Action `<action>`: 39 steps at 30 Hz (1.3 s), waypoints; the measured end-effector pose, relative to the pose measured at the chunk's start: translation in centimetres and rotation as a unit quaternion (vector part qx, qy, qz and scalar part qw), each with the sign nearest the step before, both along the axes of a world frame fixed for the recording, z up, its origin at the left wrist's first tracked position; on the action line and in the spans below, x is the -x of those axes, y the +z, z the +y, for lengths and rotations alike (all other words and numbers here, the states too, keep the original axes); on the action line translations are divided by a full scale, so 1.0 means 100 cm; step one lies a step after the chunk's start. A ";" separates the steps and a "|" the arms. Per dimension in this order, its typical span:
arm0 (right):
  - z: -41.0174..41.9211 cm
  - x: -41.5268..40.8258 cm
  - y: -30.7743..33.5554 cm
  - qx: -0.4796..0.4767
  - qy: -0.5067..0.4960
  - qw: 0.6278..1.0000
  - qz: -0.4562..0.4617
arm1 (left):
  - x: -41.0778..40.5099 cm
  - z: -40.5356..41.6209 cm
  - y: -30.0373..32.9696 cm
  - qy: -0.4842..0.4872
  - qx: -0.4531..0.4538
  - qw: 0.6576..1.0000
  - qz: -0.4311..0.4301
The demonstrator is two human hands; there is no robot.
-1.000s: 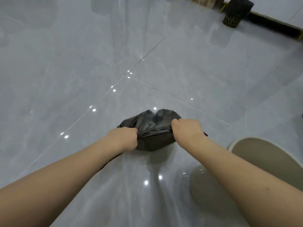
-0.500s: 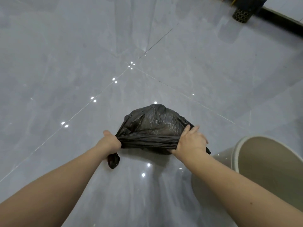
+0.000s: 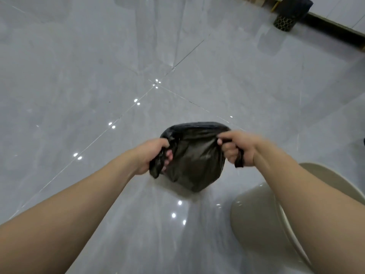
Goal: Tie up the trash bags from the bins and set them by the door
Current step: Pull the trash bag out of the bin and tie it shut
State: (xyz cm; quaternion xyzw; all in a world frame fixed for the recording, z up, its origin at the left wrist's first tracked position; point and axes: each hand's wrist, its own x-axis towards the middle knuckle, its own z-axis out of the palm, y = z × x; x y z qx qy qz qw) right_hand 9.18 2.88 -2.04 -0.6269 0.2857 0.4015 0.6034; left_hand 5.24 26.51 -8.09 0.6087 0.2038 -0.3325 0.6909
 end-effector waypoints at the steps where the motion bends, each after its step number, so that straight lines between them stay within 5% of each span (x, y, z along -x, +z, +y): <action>1: 0.001 -0.006 0.008 -0.045 -0.071 0.995 -0.050 | -0.005 -0.003 0.005 0.071 0.000 0.996 -0.060; 3: 0.005 -0.010 0.017 -0.118 -0.183 0.967 -0.132 | -0.007 -0.007 0.006 0.165 -0.067 0.967 -0.183; 5: 0.008 -0.004 0.005 -0.103 -0.197 0.961 -0.167 | 0.005 -0.009 -0.004 0.146 -0.235 0.925 -0.262; 7: 0.010 0.016 -0.028 0.041 -0.098 0.985 -0.136 | 0.022 -0.004 -0.028 -0.077 -0.412 0.877 -0.235; 9: 0.008 0.043 -0.061 0.207 0.065 0.974 -0.058 | 0.043 0.000 -0.048 -0.366 -0.485 0.784 -0.128; 10: 0.007 0.052 -0.072 0.246 0.106 0.963 -0.026 | 0.048 0.002 -0.055 -0.417 -0.490 0.760 -0.090; 12: 0.006 0.058 -0.080 0.213 0.042 0.976 -0.019 | 0.050 0.003 -0.057 -0.302 -0.471 0.819 -0.125; 14: 0.008 0.046 -0.075 0.096 -0.107 0.989 -0.047 | 0.041 0.004 -0.047 -0.078 -0.449 0.863 -0.217; 17: 0.011 0.035 -0.060 -0.043 -0.233 0.971 -0.033 | 0.029 0.011 -0.033 0.108 -0.357 0.867 -0.331; 19: 0.012 0.043 -0.057 -0.035 -0.168 0.985 0.008 | 0.030 0.014 -0.029 0.139 -0.306 0.858 -0.389; 22: 0.012 0.069 -0.073 -0.059 -0.073 0.990 0.108 | 0.039 0.013 -0.051 0.049 -0.376 0.856 -0.351; 24: 0.011 0.082 -0.085 -0.122 -0.093 0.978 0.139 | 0.049 0.021 -0.084 -0.164 -0.520 0.804 -0.236; 27: 0.010 0.087 -0.090 -0.230 -0.144 0.957 0.102 | 0.074 0.030 -0.117 -0.401 -0.556 0.720 -0.105; 30: 0.006 0.073 -0.081 -0.351 -0.243 0.904 -0.008 | 0.081 0.016 -0.111 -0.356 -0.549 0.740 -0.157; 32: 0.003 0.056 -0.069 -0.374 -0.310 0.871 -0.075 | 0.077 -0.001 -0.095 -0.343 -0.572 0.712 -0.221; 36: 0.002 0.028 -0.043 -0.258 -0.376 0.870 -0.187 | 0.077 -0.029 -0.071 -0.412 -0.587 0.626 -0.307; 39: 0.008 0.026 -0.036 -0.154 -0.311 0.904 -0.250 | 0.081 -0.041 -0.062 -0.466 -0.530 0.646 -0.291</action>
